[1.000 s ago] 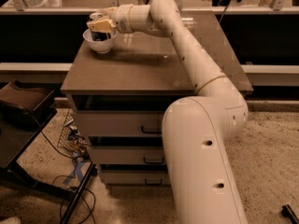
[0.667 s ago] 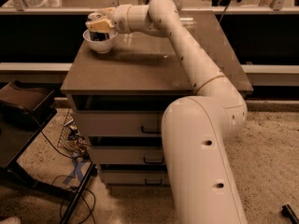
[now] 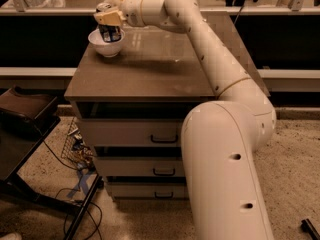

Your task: Pick pepsi can from white bowl and place on counter

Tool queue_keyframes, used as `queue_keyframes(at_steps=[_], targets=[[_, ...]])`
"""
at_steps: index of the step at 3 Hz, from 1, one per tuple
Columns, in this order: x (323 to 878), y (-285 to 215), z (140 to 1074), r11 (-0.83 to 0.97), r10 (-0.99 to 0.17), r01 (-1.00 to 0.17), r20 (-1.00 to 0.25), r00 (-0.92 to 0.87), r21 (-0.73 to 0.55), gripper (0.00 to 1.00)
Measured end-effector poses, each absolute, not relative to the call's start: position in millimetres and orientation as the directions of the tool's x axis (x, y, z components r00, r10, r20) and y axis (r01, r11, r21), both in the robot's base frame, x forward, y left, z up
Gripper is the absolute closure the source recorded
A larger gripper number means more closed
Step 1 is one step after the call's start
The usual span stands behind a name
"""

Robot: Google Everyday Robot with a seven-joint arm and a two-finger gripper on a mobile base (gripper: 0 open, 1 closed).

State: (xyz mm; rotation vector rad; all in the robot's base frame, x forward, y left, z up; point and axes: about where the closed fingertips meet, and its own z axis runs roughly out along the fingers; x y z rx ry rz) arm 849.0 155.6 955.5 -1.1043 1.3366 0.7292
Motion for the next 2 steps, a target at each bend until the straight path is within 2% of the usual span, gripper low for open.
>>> queue_keyframes(at_steps=[2], targets=[[819, 73, 1022, 0.534, -0.178, -0.788, -0.951, 0.251, -0.308, 1.00]])
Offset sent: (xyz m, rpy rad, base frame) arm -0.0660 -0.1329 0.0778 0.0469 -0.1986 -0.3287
